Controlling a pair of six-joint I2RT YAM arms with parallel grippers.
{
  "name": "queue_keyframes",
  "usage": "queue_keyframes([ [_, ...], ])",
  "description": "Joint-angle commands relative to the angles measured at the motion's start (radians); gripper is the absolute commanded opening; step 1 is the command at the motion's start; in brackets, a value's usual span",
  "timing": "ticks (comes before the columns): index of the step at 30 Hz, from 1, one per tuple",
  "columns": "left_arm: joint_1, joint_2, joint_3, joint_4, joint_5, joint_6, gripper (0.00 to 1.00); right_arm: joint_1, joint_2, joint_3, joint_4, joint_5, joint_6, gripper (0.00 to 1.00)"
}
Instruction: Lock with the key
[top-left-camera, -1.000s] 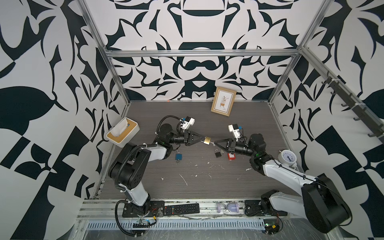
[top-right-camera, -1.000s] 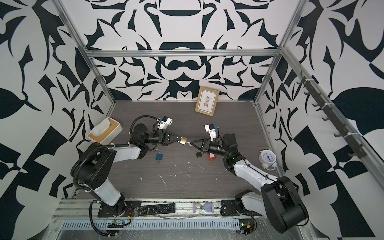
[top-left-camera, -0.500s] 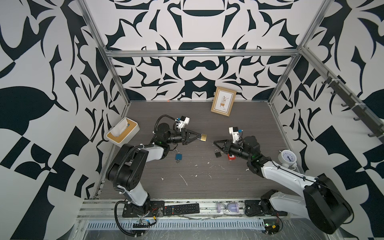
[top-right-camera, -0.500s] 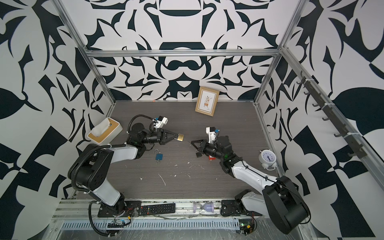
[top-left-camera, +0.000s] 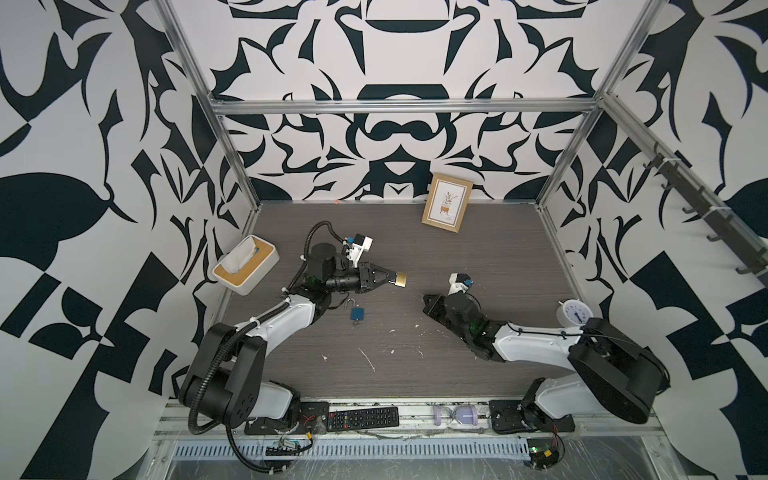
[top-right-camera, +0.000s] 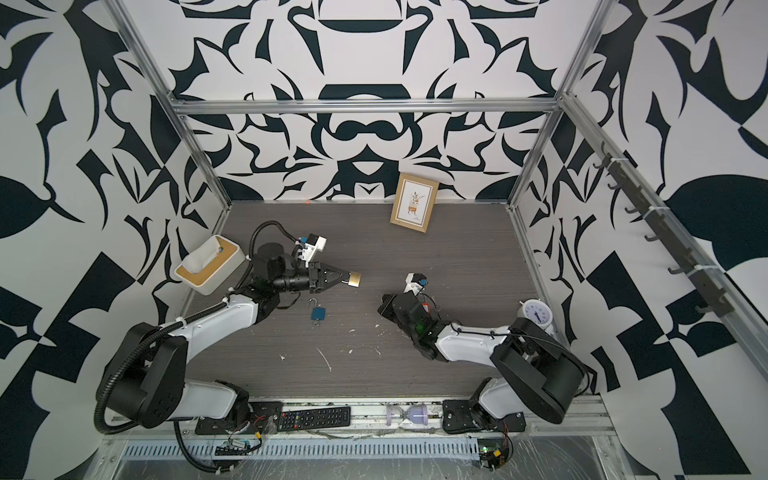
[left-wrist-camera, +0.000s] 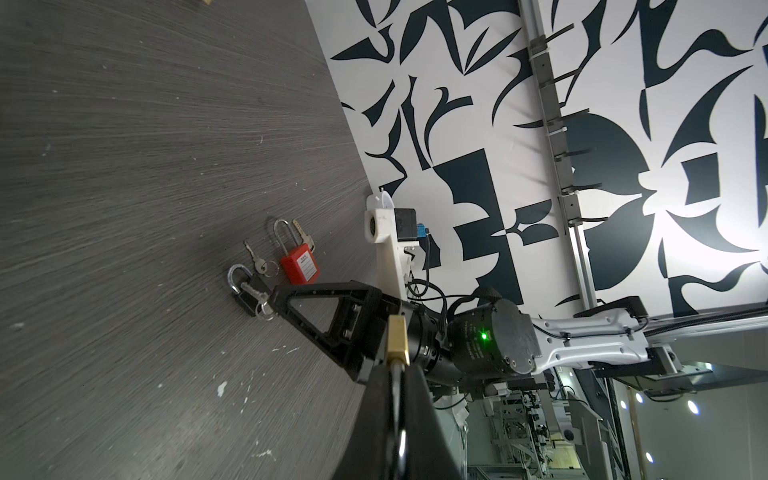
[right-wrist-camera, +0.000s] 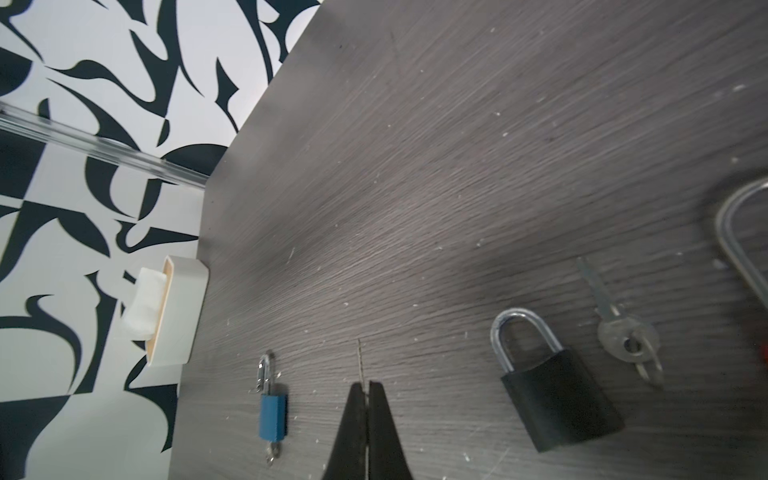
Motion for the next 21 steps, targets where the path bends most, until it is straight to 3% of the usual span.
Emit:
queue_keyframes([
  [1, 0.000, -0.027, 0.019, -0.078, -0.010, 0.073, 0.00, 0.014, 0.049, 0.059, 0.090, 0.059, 0.033, 0.00],
  [13, -0.015, -0.053, 0.050, -0.248, -0.067, 0.180, 0.00, 0.053, 0.258, 0.122, 0.166, 0.048, 0.130, 0.00],
  [21, -0.014, -0.067, 0.034, -0.255, -0.069, 0.204, 0.00, 0.086, 0.263, 0.133, 0.092, 0.112, 0.183, 0.00],
])
